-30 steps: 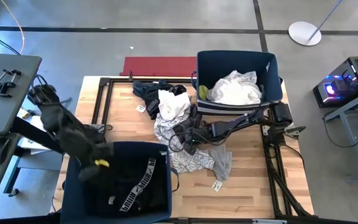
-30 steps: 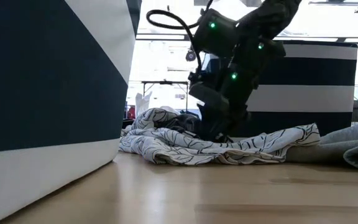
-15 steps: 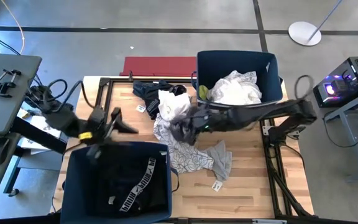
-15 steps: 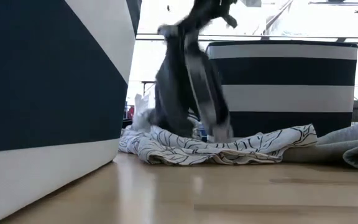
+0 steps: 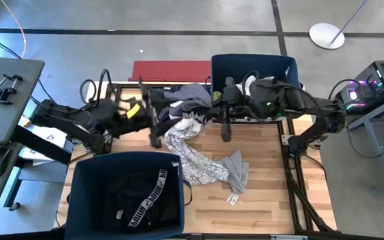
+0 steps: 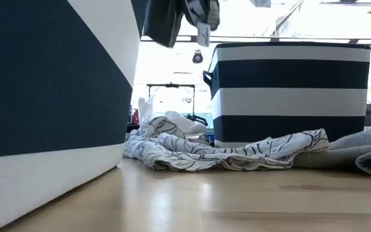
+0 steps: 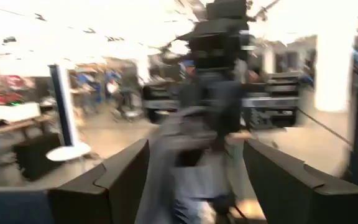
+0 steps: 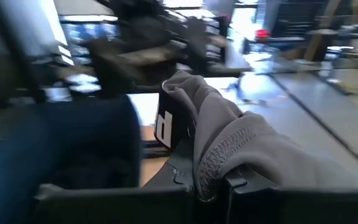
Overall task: Sort clothes
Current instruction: Put the gray boxer shorts into the bottom blue laundry bin
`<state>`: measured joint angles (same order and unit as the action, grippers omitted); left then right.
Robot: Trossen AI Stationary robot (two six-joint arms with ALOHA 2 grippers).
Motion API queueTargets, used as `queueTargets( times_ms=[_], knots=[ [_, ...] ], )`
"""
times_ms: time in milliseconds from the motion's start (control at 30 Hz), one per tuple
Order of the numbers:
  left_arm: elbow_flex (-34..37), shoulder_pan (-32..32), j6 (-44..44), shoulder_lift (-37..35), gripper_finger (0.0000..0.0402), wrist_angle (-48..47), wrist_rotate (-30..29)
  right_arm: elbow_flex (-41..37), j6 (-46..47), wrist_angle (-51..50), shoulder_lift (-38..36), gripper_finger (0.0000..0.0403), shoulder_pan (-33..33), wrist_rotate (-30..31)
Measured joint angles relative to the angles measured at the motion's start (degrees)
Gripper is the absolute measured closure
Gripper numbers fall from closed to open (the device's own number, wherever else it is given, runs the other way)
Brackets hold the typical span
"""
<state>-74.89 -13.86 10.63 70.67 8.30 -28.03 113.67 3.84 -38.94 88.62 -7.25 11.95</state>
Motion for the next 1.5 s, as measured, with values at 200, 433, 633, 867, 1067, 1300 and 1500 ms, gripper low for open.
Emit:
queueTargets(
  times_ms=[200,433,633,867,1067,1300,1500],
  knots=[
    [0.0,4.7,-3.8,4.8,0.0102,1.4,5.5,2.4,-0.1,-0.5,0.1,0.04,-0.6,-10.2],
    [0.0,7.4,-15.5,12.0,0.0098,4.1,21.7,2.6,-1.7,2.2,0.1,0.04,-2.1,-11.0],
    [0.1,7.5,-20.2,16.8,0.0132,14.6,30.4,2.6,-1.3,3.2,0.2,0.04,-2.3,-9.4],
    [0.1,7.5,-21.0,17.3,0.0268,19.5,33.9,2.6,0.6,1.2,0.2,0.0395,-2.3,-5.9],
    [0.1,7.5,-22.4,14.4,0.0388,18.7,35.4,2.6,6.1,-5.0,-0.2,0.0359,-2.3,-3.0],
    [0.1,7.5,-22.4,8.5,0.0398,15.3,32.4,2.6,12.4,-16.6,-3.8,0.0291,-2.8,-1.1],
    [-0.4,7.5,-18.3,3.3,0.04,12.1,29.2,2.6,17.5,-24.6,-8.1,0.028,-3.6,0.2]
  ],
)
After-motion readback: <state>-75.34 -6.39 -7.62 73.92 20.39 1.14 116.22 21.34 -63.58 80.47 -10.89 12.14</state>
